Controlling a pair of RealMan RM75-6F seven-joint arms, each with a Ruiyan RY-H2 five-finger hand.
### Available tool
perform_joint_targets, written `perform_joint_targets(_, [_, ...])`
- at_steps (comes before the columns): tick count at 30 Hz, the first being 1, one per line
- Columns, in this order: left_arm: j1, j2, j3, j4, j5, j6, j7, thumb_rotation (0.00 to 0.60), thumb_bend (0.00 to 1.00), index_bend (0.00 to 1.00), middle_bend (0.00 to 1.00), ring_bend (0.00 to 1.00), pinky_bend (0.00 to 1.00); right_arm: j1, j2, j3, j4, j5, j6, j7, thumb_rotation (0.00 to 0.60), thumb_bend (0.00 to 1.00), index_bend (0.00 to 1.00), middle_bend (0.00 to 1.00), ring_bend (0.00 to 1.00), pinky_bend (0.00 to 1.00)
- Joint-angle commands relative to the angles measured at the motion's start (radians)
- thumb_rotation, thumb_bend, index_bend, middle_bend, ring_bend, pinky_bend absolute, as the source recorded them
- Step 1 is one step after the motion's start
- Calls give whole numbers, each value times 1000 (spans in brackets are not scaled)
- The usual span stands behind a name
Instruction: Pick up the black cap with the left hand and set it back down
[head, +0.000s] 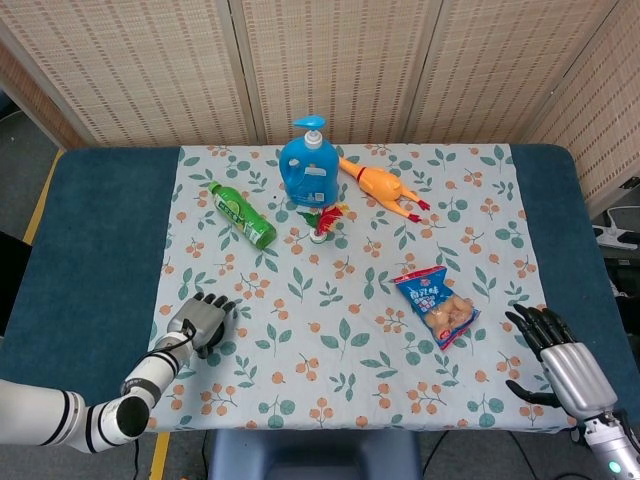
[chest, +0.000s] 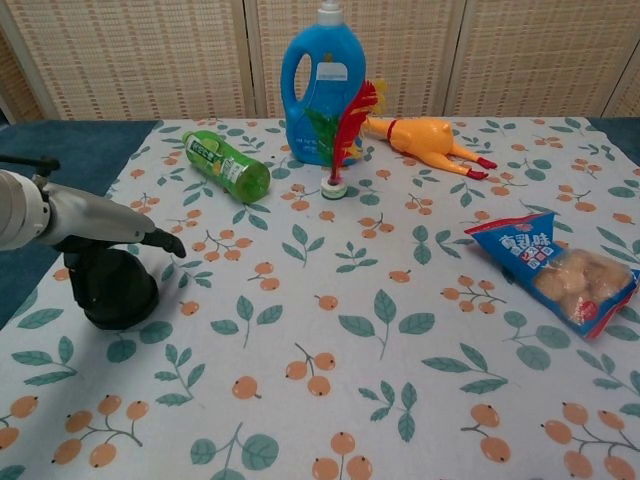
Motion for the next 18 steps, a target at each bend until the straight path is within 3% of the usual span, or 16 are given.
perform_joint_targets(1, [-30, -11, 22, 14, -50, -8, 18, 600, 338, 0, 0, 0, 83, 0, 6, -6, 1, -11, 4, 12, 523, 120, 0, 0, 0, 0])
perform_joint_targets(8, [-33, -24, 44, 30, -32, -3, 3, 600, 345, 3, 0, 0, 99, 1, 7, -9, 4, -12, 0, 10, 524, 120, 0, 0, 0, 0])
perform_joint_targets(18, [-31, -35, 79, 27, -12, 27, 1, 600, 351, 94, 26, 29, 242, -3, 10, -12, -4, -13, 5, 3, 524, 120, 0, 0, 0, 0])
